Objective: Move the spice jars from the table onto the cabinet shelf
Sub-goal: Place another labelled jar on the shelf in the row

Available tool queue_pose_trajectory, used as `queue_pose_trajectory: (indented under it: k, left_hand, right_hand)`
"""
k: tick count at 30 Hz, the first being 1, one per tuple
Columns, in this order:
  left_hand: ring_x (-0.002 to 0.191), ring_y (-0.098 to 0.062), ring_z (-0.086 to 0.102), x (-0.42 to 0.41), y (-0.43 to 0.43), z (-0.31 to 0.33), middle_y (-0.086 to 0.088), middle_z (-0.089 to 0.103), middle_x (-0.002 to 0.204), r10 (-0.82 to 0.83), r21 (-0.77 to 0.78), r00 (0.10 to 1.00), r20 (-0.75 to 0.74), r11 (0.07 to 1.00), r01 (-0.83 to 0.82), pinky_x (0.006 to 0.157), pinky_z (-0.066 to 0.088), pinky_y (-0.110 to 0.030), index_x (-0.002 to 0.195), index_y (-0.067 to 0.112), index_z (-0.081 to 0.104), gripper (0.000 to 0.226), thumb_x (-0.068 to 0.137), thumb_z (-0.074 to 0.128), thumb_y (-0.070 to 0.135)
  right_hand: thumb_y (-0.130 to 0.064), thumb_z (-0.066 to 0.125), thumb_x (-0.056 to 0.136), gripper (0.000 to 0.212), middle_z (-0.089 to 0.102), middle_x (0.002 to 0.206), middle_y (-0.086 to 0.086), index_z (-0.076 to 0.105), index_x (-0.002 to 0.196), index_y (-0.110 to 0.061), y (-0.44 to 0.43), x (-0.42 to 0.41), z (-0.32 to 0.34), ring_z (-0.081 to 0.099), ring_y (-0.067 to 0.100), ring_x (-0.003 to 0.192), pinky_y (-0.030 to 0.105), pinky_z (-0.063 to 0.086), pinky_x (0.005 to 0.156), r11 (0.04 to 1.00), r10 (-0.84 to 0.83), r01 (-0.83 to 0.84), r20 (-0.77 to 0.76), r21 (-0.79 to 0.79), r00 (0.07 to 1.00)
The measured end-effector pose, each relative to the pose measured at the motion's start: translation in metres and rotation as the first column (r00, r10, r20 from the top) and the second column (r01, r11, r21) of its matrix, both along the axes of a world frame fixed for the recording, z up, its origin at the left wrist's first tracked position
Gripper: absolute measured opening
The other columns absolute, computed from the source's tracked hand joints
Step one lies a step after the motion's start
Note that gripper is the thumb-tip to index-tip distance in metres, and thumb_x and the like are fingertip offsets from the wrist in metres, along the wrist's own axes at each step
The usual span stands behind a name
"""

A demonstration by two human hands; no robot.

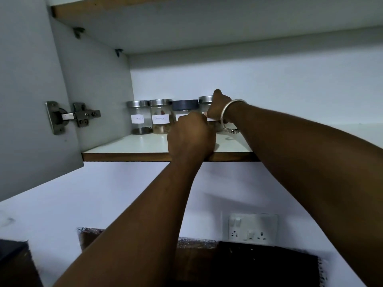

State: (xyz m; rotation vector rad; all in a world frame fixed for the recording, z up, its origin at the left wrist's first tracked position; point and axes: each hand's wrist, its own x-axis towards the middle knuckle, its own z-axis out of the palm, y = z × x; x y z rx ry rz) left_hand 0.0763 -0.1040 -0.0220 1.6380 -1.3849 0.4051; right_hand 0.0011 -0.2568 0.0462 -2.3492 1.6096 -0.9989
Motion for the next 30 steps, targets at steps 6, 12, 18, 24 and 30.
queue_pose_trajectory:
  k: [6,12,18,24,30]
  left_hand:
    - [0.088,-0.03,0.072,-0.002,0.005,-0.001,-0.006,0.078,0.093,-0.025,-0.028,1.0,-0.012,0.999,0.025,0.074,0.055,-0.035,0.094,0.018,0.079,0.028,0.089,0.052,0.013]
    - [0.078,-0.03,0.066,-0.007,0.017,-0.002,-0.005,0.074,0.082,-0.043,-0.189,0.999,0.003,0.981,0.042,0.062,0.039,-0.03,0.078,0.014,0.074,0.033,0.077,0.041,0.018]
    - [0.08,-0.027,0.068,-0.009,0.025,-0.005,-0.005,0.074,0.084,-0.08,-0.2,0.997,-0.022,0.977,0.074,0.065,0.052,-0.035,0.079,0.012,0.074,0.023,0.083,0.051,0.009]
    - [0.078,-0.03,0.07,-0.015,0.063,-0.009,-0.014,0.074,0.075,-0.399,-0.233,0.883,-0.247,0.909,0.345,0.074,0.058,-0.044,0.072,0.0,0.07,0.022,0.079,0.049,0.0]
    - [0.094,-0.032,0.071,-0.072,0.14,-0.05,-0.011,0.071,0.094,-0.633,-0.448,0.548,-0.547,0.774,0.447,0.088,0.06,-0.048,0.093,0.012,0.066,0.027,0.089,0.051,-0.01]
  right_hand:
    - [-0.025,0.071,0.096,0.096,0.053,0.142,0.026,0.002,0.161,-0.012,0.011,-0.004,-0.006,0.056,0.042,0.129,0.043,0.045,0.099,0.997,0.057,-0.059,0.038,0.046,0.998]
    - [-0.034,0.072,0.095,0.091,0.037,0.156,0.034,0.022,0.155,0.013,0.064,-0.037,-0.003,0.04,0.049,0.142,0.055,0.031,0.115,0.985,-0.022,0.057,-0.206,0.162,0.978]
    - [-0.048,0.072,0.093,0.066,0.064,0.137,0.007,0.053,0.144,-0.011,0.133,-0.068,-0.01,0.061,0.025,0.114,0.03,0.049,0.081,0.971,0.124,-0.045,-0.335,0.234,0.934]
    - [-0.038,0.065,0.099,0.052,0.059,0.145,0.01,0.055,0.144,-0.015,0.207,-0.077,-0.047,0.058,0.029,0.13,0.032,0.046,0.1,0.991,0.136,-0.125,-0.281,0.057,0.95]
    - [-0.006,0.062,0.095,0.034,0.074,0.115,0.002,0.061,0.128,-0.013,0.294,-0.101,-0.126,0.07,0.016,0.109,-0.004,0.042,0.073,0.923,0.357,-0.269,0.349,-0.276,0.866]
